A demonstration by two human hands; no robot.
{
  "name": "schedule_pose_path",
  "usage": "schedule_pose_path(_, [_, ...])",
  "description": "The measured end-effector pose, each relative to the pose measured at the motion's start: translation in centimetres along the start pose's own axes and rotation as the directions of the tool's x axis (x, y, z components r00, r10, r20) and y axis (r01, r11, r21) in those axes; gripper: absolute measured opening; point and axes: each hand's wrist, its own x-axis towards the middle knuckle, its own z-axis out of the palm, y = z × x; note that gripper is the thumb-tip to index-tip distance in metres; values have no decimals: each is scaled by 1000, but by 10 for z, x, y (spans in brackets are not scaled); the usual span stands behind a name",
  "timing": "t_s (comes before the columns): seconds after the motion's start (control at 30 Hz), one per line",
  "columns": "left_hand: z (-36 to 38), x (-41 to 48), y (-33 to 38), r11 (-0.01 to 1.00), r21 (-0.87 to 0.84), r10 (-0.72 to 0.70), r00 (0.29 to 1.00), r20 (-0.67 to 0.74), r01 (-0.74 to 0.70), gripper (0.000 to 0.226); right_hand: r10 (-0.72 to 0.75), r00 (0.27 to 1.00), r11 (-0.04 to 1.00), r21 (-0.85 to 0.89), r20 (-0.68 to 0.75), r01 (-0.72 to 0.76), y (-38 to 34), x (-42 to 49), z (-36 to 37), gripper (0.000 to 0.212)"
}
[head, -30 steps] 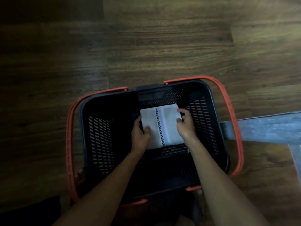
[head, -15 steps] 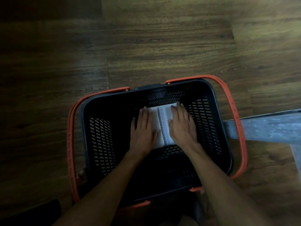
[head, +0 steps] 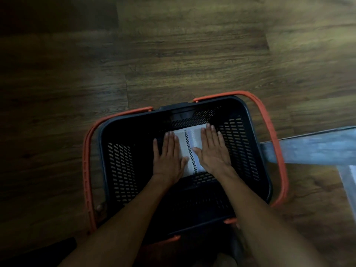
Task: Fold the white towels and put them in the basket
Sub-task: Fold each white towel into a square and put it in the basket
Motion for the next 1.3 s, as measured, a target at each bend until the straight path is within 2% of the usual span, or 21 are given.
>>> schedule_pose_path(0.1, [-42, -13, -8, 997, 67, 25, 1000, 15, -26, 64, 26, 1000, 999, 41, 10, -26, -4, -20, -43, 66])
schedule_pose_path(0.17, [-81, -24, -12, 998, 51, 50, 999, -22, -49, 48, 41, 999, 998, 55, 2, -41, -6, -40, -81, 48])
schedule_pose_path(0.27, [-149, -46, -14, 997, -6, 81, 992, -93, -82, 40, 77, 990, 991, 116, -114, -64, -11, -74, -141, 29])
schedule_pose_path(0.5, [-299, -110, 4, 977, -30, 183, 905, -383, -211, 36, 213, 914, 964, 227, -345, -139, -10, -171, -279, 31])
schedule_pose_path(0.63, [-364, -149, 25, 955, 4, 261, 836, -483, -296, 33, 302, 877, 934, 300, -374, -194, -1, -236, -331, 31])
schedule_pose_path(0.83, [-422, -200, 71, 893, 63, 414, 759, -502, -445, 34, 420, 823, 893, 335, -381, -301, 20, -331, -375, 30])
schedule_pose_path(1.07, [-438, -232, 145, 768, 144, 622, 673, -400, -624, 39, 586, 728, 798, 413, -356, -440, 53, -421, -365, 31])
schedule_pose_path(1.3, [-416, -264, 235, 587, 147, 799, 541, -263, -796, 45, 773, 569, 627, 473, -280, -619, 83, -517, -335, 31])
